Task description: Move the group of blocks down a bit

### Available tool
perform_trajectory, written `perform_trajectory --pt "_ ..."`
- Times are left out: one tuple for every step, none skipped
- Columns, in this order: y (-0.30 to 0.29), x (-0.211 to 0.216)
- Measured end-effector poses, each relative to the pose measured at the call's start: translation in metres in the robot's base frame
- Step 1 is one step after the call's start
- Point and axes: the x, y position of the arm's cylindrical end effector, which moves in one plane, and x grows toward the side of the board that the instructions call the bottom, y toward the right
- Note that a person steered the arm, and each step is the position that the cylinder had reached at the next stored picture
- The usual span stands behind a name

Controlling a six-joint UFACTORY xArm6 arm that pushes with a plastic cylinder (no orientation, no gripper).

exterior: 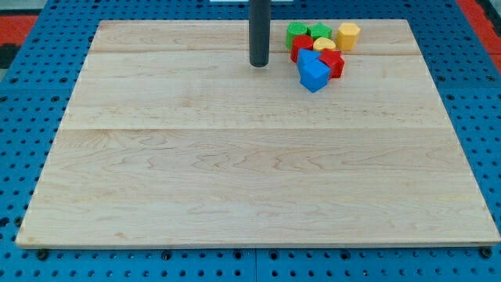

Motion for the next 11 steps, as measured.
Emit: perform_trajectory --pt "0.0 -0.001" --pt "0.0 -0.052" --pt "-0.014 -0.079" --pt "-0.015 -0.103" --pt "0.057 -0.104" --pt "0.081 -0.104" --pt "0.072 -0.093" --pt "0.052 -0.087" --pt "0.047 -0.088" --pt "0.023 -0.086" --pt "-0.001 -0.024"
